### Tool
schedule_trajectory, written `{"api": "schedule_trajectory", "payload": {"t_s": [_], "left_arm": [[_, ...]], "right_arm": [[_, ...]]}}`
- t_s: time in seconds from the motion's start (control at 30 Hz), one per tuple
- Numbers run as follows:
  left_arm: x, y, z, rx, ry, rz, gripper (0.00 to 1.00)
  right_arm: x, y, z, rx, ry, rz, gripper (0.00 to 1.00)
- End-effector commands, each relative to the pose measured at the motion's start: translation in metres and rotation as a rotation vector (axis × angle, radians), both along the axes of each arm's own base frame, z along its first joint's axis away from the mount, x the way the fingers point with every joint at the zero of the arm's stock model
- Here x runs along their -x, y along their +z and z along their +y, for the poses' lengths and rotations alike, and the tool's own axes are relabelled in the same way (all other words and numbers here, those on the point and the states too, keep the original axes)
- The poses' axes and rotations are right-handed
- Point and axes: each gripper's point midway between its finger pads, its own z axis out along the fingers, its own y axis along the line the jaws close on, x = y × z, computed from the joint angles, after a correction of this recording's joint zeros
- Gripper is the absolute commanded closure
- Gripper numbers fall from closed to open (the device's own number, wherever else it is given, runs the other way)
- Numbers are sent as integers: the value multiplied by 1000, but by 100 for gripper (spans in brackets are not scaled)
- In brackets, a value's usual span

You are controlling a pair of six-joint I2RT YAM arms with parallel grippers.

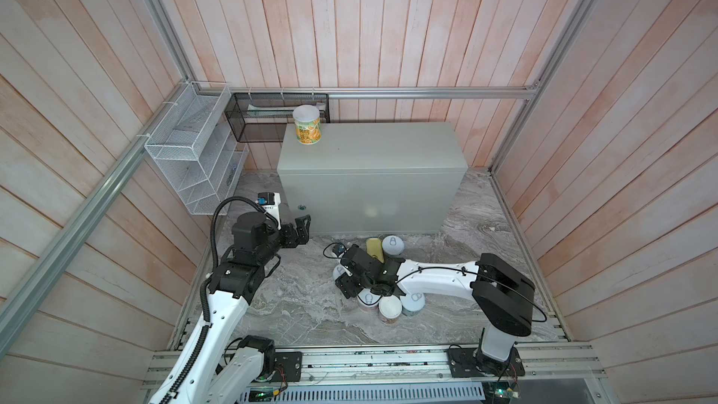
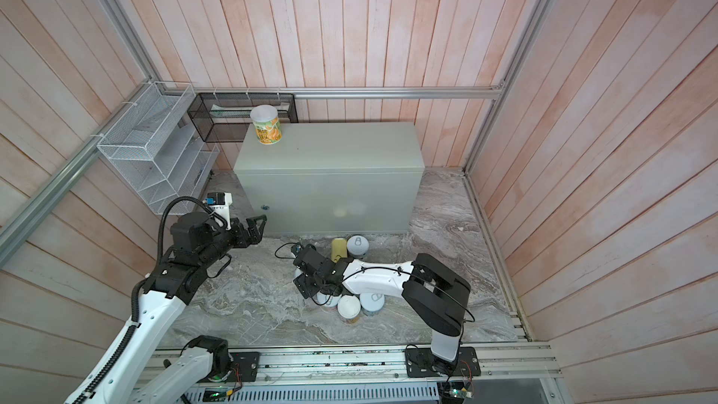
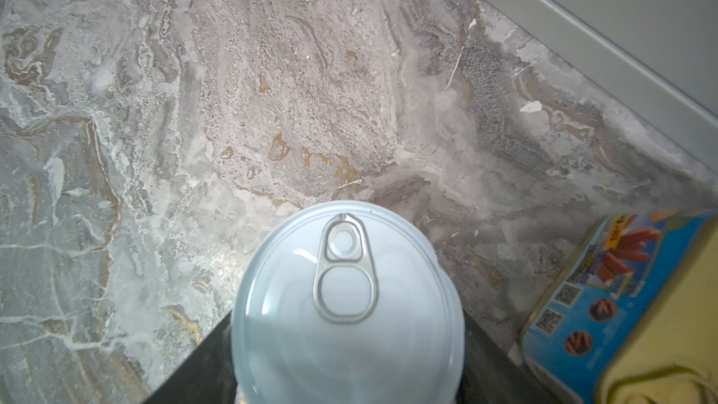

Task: Place and organize the canned foods onto the counter
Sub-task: 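Lower the right gripper over the orange-labelled can and close on it, then lift the orange-labelled can with the right gripper while the left gripper approaches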

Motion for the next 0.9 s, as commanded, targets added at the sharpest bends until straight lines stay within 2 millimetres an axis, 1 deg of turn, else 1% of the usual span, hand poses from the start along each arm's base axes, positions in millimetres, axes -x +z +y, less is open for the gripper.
{"api": "schedule_trajectory", "payload": {"t_s": [0.0, 0.27, 0.4, 0.77, 0.87], "left_arm": [[-1, -3, 4, -13, 15, 0, 0], [1, -1, 2, -9, 2, -13, 0], [2, 2, 1, -5, -5, -26, 0], [2, 2, 1, -10, -7, -25, 0], [3, 3, -3, 1, -30, -39, 0]], "right_arm": [[-7, 32, 7, -93, -4, -28, 38], [-17, 60, 3, -156, -29, -53, 38], [-21, 73, -3, -201, -54, -69, 38], [-33, 89, -18, -276, -89, -56, 39], [-35, 95, -21, -297, -92, -55, 40]]}}
